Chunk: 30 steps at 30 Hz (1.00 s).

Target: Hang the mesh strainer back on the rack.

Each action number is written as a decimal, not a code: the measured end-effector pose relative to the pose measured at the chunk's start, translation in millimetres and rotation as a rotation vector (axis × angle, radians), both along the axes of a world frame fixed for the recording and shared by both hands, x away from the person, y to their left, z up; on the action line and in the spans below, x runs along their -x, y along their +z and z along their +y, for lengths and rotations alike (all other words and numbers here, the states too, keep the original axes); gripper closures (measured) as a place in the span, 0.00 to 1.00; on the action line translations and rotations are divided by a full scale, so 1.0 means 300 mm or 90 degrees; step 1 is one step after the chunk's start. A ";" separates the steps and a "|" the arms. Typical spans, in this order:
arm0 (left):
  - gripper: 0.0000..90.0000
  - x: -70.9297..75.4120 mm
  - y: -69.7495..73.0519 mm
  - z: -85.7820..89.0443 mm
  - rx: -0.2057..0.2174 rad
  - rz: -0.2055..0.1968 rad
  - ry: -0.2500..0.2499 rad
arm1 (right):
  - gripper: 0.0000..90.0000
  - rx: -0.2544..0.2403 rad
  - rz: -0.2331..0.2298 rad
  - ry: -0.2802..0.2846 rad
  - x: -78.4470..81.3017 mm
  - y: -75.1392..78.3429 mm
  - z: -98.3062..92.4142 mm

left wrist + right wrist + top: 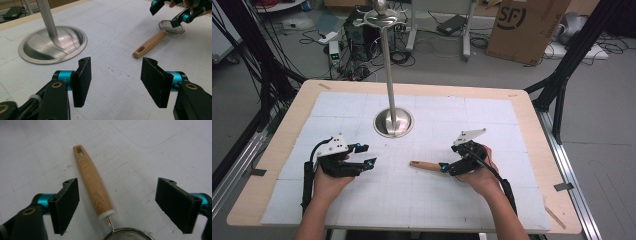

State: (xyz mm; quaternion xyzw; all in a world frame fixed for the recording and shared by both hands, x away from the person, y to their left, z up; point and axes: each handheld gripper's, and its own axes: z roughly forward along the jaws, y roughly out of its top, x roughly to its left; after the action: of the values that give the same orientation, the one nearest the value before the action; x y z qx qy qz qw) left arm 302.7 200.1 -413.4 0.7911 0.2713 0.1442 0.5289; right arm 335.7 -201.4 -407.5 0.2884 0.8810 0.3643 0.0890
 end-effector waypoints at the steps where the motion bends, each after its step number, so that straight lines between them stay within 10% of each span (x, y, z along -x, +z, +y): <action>1: 0.47 0.000 0.000 -0.001 -0.002 0.000 0.000 | 0.27 0.016 0.011 0.011 -0.002 -0.010 0.008; 30: 0.47 0.000 0.000 0.001 0.000 0.000 -0.005 | 0.68 0.144 0.059 0.058 -0.011 -0.052 0.091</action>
State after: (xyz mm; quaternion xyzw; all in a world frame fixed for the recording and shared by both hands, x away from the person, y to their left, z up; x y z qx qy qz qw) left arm 302.7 200.3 -413.3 0.7923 0.2682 0.1425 0.5292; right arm 338.9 -174.2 -423.1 0.2530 0.9318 0.2525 0.0633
